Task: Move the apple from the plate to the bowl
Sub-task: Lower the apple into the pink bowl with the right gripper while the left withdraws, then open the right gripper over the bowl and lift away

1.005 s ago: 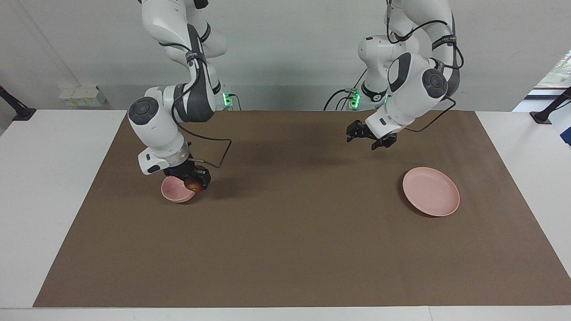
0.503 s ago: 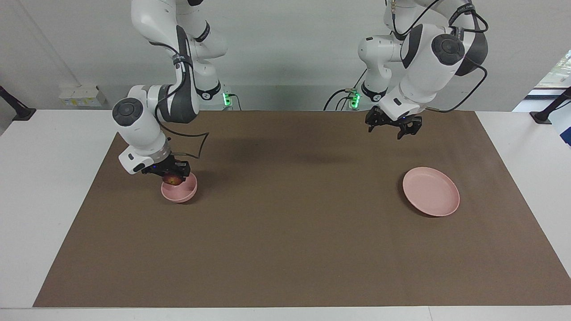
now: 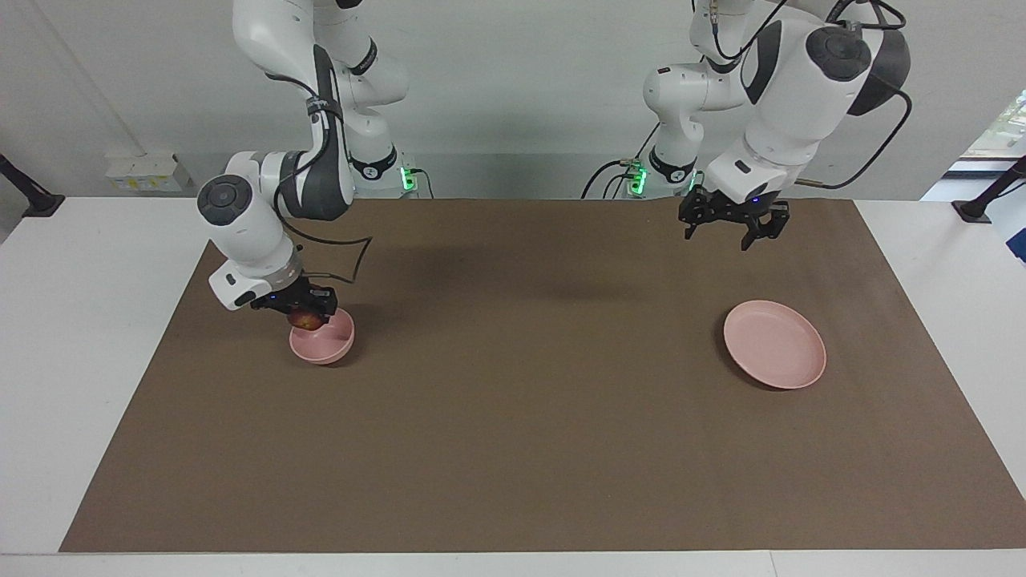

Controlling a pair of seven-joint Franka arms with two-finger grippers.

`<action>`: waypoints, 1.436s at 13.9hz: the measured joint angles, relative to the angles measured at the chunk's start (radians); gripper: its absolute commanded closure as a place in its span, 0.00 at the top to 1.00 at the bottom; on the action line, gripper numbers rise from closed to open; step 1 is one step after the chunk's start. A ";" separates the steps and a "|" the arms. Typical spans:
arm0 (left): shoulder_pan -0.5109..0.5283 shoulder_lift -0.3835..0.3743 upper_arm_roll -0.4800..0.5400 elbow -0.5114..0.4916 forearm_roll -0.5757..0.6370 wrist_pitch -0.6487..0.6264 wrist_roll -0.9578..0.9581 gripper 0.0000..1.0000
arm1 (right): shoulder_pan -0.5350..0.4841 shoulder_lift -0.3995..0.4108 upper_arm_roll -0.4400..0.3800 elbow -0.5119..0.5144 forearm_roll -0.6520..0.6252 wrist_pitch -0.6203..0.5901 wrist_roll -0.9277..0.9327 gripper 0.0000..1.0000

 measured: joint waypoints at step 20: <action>-0.012 -0.074 0.055 0.095 0.049 -0.206 0.057 1.00 | 0.018 0.088 0.014 0.081 0.083 0.058 0.124 1.00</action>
